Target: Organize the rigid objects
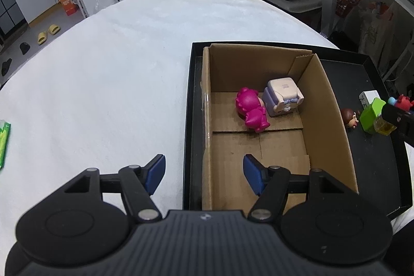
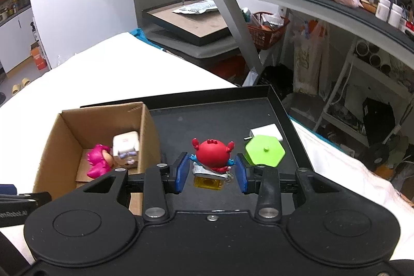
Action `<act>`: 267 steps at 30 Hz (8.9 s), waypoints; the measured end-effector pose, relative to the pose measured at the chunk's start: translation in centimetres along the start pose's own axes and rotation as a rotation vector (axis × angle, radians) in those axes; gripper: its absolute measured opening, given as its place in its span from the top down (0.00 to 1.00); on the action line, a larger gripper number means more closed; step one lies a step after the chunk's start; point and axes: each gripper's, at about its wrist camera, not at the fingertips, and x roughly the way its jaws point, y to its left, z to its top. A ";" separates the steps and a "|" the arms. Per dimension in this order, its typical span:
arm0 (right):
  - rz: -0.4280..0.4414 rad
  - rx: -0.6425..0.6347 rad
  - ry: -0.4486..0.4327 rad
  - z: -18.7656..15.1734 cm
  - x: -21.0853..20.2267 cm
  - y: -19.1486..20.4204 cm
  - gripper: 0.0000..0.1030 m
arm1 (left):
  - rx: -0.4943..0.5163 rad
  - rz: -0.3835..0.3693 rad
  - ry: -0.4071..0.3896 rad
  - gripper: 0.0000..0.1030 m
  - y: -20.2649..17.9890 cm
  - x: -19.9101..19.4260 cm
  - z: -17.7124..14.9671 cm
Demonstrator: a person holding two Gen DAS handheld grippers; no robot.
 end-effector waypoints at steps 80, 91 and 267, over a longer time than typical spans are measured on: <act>0.164 0.019 0.009 0.6 -1.0 4.5 0.28 | -0.056 -0.148 0.049 0.85 3.2 0.6 -0.7; 0.140 0.077 -0.009 0.2 -0.5 0.2 0.24 | -0.040 -0.063 0.030 0.77 1.9 -0.2 -0.4; 0.056 -0.146 -0.009 -1.4 2.2 1.0 0.25 | -0.052 -0.073 -0.031 0.75 2.3 -0.5 -0.9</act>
